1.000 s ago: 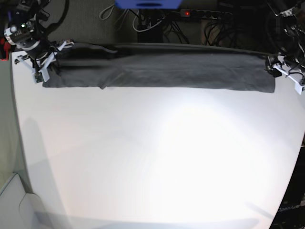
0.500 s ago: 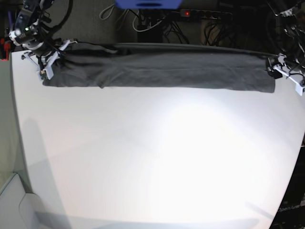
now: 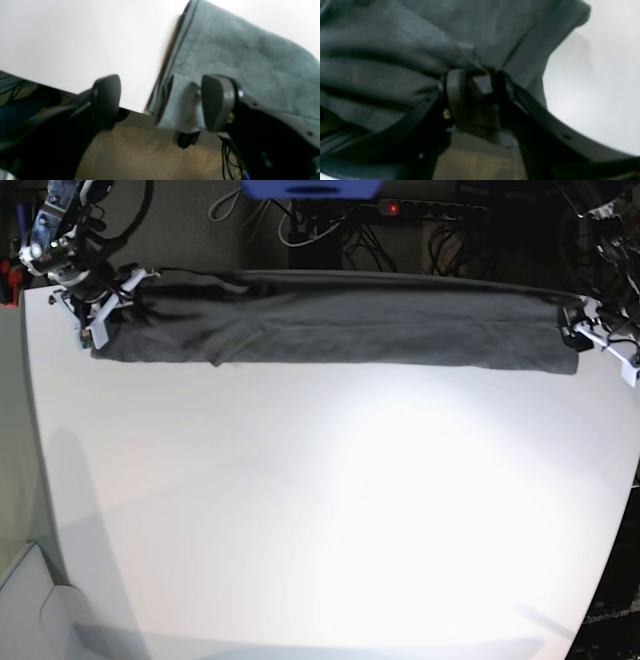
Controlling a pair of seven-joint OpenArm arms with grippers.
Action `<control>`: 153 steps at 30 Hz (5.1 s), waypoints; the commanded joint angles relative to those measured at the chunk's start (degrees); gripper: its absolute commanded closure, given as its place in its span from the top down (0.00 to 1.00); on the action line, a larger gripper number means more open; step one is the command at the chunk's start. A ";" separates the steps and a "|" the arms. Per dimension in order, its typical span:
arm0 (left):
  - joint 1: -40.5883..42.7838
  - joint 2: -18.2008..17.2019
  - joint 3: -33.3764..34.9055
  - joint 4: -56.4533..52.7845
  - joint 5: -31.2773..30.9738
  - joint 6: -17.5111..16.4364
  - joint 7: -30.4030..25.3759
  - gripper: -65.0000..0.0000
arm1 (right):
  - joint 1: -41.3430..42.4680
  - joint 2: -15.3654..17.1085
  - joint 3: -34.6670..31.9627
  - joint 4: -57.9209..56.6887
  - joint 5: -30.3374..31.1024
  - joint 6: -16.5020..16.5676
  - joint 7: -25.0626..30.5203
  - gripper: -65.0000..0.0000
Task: Layout the t-shirt on the table in an organized manner, then fold the t-shirt properly
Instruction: 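Grasp the end of the folded strip with the right gripper, then grasp the strip's other end with the left gripper and fold it toward the right gripper, then lower the folded end onto the strip and withdraw the left gripper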
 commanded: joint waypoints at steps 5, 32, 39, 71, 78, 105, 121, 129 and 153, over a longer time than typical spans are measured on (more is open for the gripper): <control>-0.40 -1.14 -0.13 0.85 -0.33 -0.04 -0.37 0.75 | 0.51 0.12 -0.31 -2.51 -2.03 0.21 -2.66 0.34; -1.63 -1.14 10.24 -11.01 -0.33 -0.04 -7.40 0.23 | 0.60 0.21 -0.31 -2.42 -2.03 0.21 -2.66 0.34; -1.98 -1.14 10.24 -10.40 -0.42 -0.04 -6.96 0.00 | 0.60 0.21 -0.31 -2.42 -2.03 0.21 -2.66 0.34; -0.22 18.37 22.37 26.08 1.51 7.61 5.43 0.00 | 0.60 0.12 -0.31 -2.42 -2.03 0.21 -2.66 0.34; -0.13 25.50 31.08 25.64 1.86 7.70 5.79 0.00 | 0.60 0.12 -0.31 -2.42 -2.12 0.21 -2.66 0.34; 2.06 26.63 42.68 18.79 1.34 15.34 -1.16 0.00 | 0.25 0.12 -0.31 -2.42 -2.12 0.21 -2.66 0.34; -0.84 26.63 43.03 18.79 1.25 15.34 -1.25 0.00 | 0.07 0.12 -0.31 -2.42 -2.12 0.21 -2.66 0.34; -1.63 26.63 46.46 18.79 1.34 15.34 -1.25 0.00 | 0.07 0.12 -0.40 -2.42 -2.12 0.21 -2.66 0.34; -4.62 25.41 52.26 14.30 1.34 15.26 -0.46 0.25 | 0.42 0.12 -0.40 -2.42 -2.12 0.21 -2.66 0.35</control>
